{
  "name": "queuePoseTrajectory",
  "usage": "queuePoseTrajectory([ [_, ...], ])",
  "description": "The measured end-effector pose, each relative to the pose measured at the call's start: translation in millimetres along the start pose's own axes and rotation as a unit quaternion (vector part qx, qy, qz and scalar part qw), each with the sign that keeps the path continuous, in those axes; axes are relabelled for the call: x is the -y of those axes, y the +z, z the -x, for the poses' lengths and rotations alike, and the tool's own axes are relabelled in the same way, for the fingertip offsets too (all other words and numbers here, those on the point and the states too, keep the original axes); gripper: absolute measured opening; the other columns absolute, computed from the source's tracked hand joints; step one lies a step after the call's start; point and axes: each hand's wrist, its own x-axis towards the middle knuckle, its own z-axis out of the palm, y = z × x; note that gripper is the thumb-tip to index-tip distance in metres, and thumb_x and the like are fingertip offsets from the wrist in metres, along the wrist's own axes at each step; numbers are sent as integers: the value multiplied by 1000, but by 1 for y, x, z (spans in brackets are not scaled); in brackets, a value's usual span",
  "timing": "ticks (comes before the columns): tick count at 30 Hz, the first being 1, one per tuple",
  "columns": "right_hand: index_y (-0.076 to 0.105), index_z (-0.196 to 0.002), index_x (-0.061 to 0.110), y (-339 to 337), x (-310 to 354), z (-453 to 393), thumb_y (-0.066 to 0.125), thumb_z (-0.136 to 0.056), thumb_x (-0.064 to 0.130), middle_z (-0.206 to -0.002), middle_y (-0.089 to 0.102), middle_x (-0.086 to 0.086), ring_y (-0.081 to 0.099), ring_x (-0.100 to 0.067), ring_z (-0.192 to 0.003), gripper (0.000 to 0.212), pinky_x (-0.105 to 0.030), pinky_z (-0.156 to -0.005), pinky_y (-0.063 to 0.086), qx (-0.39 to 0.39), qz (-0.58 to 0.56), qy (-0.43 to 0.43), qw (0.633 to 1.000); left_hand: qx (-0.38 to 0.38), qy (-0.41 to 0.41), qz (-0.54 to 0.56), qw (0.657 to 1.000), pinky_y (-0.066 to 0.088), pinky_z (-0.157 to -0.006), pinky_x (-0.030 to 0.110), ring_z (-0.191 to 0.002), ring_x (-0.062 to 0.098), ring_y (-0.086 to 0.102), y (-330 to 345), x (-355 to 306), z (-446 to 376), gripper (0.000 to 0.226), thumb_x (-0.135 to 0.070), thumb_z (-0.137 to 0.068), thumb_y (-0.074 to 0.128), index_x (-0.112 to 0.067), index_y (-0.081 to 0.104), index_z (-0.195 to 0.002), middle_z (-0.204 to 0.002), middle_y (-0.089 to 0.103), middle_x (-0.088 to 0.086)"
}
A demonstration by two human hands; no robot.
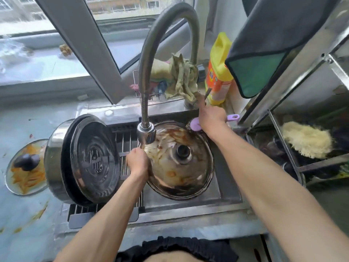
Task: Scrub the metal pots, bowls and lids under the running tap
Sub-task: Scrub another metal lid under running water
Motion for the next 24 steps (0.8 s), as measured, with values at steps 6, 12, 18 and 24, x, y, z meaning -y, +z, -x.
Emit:
queuePoseTrajectory([
  [6, 7, -157, 3, 8, 1, -22, 41, -98, 6, -120, 65, -15, 66, -34, -102, 68, -36, -66, 39, 6, 10, -22, 1000, -28, -61, 31, 997, 43, -69, 33, -80, 24, 56, 13, 11, 4, 38, -23, -103, 45, -1, 61, -77, -85, 64, 12],
  [12, 18, -152, -6, 18, 7, -27, 37, -99, 2, -118, 67, -17, 67, -35, -103, 57, -36, -66, 39, -22, -29, -15, 999, -22, -49, 50, 997, 42, -59, 30, -69, 19, 54, 21, 13, 8, 46, -33, -106, 46, -10, 57, -68, -73, 59, 5],
  [18, 17, -150, -10, 20, 6, -23, 34, -100, 2, -120, 66, -18, 66, -37, -105, 54, -40, -77, 50, -29, -30, -13, 999, -16, -51, 55, 997, 46, -68, 32, -73, 20, 58, 20, 13, 8, 46, -36, -105, 47, -12, 57, -67, -76, 63, 6],
  [24, 18, -148, -12, 20, 8, -20, 35, -101, 2, -119, 67, -18, 66, -37, -105, 52, -39, -79, 49, -39, -35, -15, 999, -7, -52, 62, 997, 47, -72, 35, -76, 21, 59, 17, 14, 9, 45, -37, -105, 46, -11, 58, -70, -78, 63, 7],
])
